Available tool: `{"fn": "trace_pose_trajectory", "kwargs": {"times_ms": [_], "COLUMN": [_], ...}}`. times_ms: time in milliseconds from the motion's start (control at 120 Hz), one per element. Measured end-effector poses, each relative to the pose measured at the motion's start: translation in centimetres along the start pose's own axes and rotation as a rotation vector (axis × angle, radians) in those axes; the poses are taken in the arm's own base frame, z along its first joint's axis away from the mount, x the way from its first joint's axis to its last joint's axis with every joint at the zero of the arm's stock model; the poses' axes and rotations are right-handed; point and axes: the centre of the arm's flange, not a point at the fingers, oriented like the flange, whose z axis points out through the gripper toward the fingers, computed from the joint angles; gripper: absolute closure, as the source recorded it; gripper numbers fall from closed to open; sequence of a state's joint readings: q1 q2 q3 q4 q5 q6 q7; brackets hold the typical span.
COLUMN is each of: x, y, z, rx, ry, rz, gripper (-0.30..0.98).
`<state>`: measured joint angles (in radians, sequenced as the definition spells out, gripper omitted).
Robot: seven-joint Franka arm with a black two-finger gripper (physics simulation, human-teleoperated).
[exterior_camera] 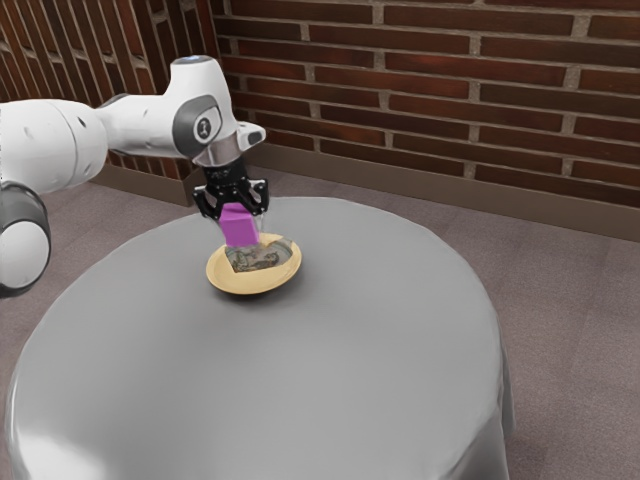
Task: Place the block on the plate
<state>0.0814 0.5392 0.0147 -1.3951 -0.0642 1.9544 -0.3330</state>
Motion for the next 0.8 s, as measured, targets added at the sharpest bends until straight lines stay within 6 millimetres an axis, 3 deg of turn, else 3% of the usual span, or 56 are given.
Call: {"fn": "trace_pose_trajectory", "kwargs": {"times_ms": [67,175,325,442,600,800], "x": [1.5,3.3,3.7,3.8,3.8,2.6], "y": [-1.0,-1.7,-2.1,-2.2,-1.8,-1.5], "z": [0.6,3.4,8.2,9.8,9.4,3.6], "rx": [-0.001,0.006,0.022,0.025,0.02,0.01], "ry": [0.007,-0.005,-0.052,-0.065,-0.055,-0.009], "rz": [-0.012,-0.016,-0.013,-0.007,0.004,0.025], "gripper": [0.28,0.28,0.28,0.23,0.11,0.04]}}
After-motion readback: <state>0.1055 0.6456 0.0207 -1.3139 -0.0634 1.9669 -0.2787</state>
